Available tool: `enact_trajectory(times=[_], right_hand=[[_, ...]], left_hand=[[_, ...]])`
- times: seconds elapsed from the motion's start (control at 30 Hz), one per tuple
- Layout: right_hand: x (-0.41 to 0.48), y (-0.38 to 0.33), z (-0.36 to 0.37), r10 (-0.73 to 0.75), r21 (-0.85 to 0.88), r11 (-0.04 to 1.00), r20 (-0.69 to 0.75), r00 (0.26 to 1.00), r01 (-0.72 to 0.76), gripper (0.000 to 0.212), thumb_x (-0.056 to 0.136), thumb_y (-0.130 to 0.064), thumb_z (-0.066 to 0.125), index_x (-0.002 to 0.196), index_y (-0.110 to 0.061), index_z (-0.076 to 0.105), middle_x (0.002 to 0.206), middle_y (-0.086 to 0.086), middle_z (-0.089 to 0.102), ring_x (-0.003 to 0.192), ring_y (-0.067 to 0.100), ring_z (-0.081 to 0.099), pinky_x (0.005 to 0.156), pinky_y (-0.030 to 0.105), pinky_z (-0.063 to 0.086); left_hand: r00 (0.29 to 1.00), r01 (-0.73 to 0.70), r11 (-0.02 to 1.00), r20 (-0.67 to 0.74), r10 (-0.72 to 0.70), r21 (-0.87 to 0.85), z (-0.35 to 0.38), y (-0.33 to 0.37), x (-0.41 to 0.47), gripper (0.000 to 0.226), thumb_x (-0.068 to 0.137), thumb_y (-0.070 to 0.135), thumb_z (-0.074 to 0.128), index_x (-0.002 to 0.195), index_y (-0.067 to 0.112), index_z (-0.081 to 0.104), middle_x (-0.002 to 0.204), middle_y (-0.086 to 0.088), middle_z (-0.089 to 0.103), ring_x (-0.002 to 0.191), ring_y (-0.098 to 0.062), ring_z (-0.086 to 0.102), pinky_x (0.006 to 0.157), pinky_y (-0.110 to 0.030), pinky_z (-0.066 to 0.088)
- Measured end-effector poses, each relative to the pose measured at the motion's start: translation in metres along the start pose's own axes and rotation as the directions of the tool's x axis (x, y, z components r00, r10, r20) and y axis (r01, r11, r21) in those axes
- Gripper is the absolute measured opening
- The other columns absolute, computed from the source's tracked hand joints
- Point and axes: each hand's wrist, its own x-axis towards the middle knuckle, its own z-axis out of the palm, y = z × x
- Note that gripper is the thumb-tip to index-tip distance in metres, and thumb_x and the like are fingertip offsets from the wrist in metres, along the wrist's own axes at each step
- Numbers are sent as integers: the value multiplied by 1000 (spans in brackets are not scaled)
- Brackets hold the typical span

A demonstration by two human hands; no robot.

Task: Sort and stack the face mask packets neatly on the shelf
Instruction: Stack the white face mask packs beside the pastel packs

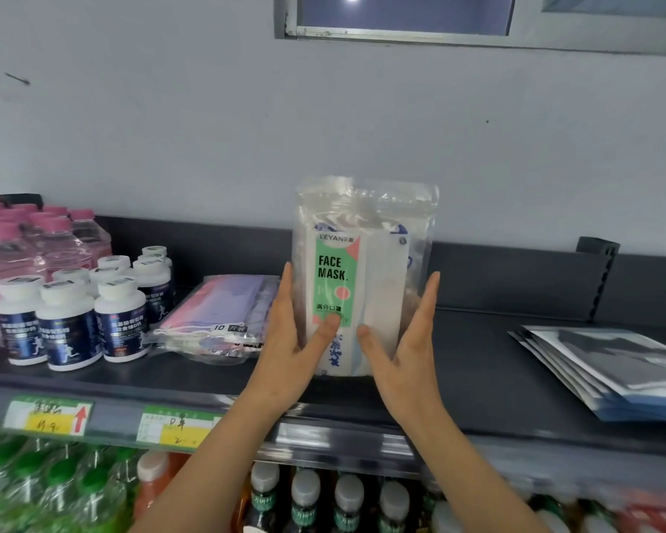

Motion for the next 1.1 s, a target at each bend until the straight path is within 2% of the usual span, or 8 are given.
enact_trajectory(times=[0.2, 0.33, 0.53, 0.63, 0.73, 0.9, 1.03, 1.1], right_hand=[[-1, 1, -2, -47, -96, 994, -21, 999, 45, 120, 75, -24, 77, 121, -71, -24, 152, -6, 18, 140, 12, 25, 113, 39, 30], [-2, 3, -3, -54, -98, 994, -34, 998, 51, 122, 72, -27, 79, 122, -71, -22, 154, -12, 12, 141, 8, 23, 112, 34, 30], [0, 11, -3, 11, -113, 994, -14, 1000, -12, 115, 76, -23, 77, 127, -58, -20, 128, -45, 3, 119, -24, 14, 86, -10, 20], [4, 16, -3, 81, -140, 987, 18, 997, -78, 113, 80, -14, 73, 131, -55, -19, 144, -23, 17, 119, -14, 25, 88, -3, 27], [6, 18, -4, 151, -181, 974, 54, 987, -139, 111, 81, -12, 71, 141, -46, -16, 146, -12, 21, 116, -9, 28, 94, 9, 29], [14, 22, -4, 320, -213, 932, 113, 941, -292, 97, 85, -24, 67, 148, -35, -6, 134, -8, 28, 109, 2, 35, 92, 18, 34], [15, 30, -2, 413, -292, 885, 126, 902, -364, 65, 72, -55, 56, 132, -34, 42, 139, -1, 42, 117, 15, 50, 96, 38, 47], [15, 33, -1, 429, -320, 870, 120, 895, -374, 64, 73, -56, 55, 130, -28, 46, 139, 4, 42, 121, 20, 48, 97, 44, 46]], left_hand=[[1000, 6, 1000, 3, -6, 10, -1, -1, -1, 103, 74, 41, 73, 144, 51, -2, 146, 15, 36, 129, -4, 44, 104, -44, 44], [1000, 15, 999, 14, -15, 33, -3, -2, 0, 107, 70, 38, 75, 145, 50, 0, 146, 15, 36, 126, 0, 46, 100, -39, 48], [997, 47, 997, 52, -50, 69, -2, -8, 5, 93, 79, 20, 74, 146, 42, 12, 135, 12, 51, 114, 0, 57, 88, -30, 55], [993, 96, 990, 57, -102, 99, 1, -8, 6, 79, 83, 13, 69, 143, 30, 20, 128, 11, 55, 106, 7, 58, 82, -16, 53], [994, 76, 985, 68, -87, 153, 2, -7, 7, 68, 84, 3, 66, 131, 36, 29, 120, 17, 54, 103, 15, 55, 75, -4, 46], [982, 156, 951, 58, -177, 266, 3, -13, 7, 50, 86, 21, 66, 124, 35, 37, 120, 16, 58, 103, 7, 57, 88, -16, 48], [967, 230, 897, 18, -256, 378, 5, -7, 7, 50, 90, 36, 58, 132, 24, 33, 118, 14, 52, 102, -4, 49, 85, -20, 35], [964, 239, 878, 5, -265, 416, 5, -7, 6, 39, 92, 39, 55, 125, 24, 42, 119, 13, 56, 101, -5, 51, 84, -22, 36]])
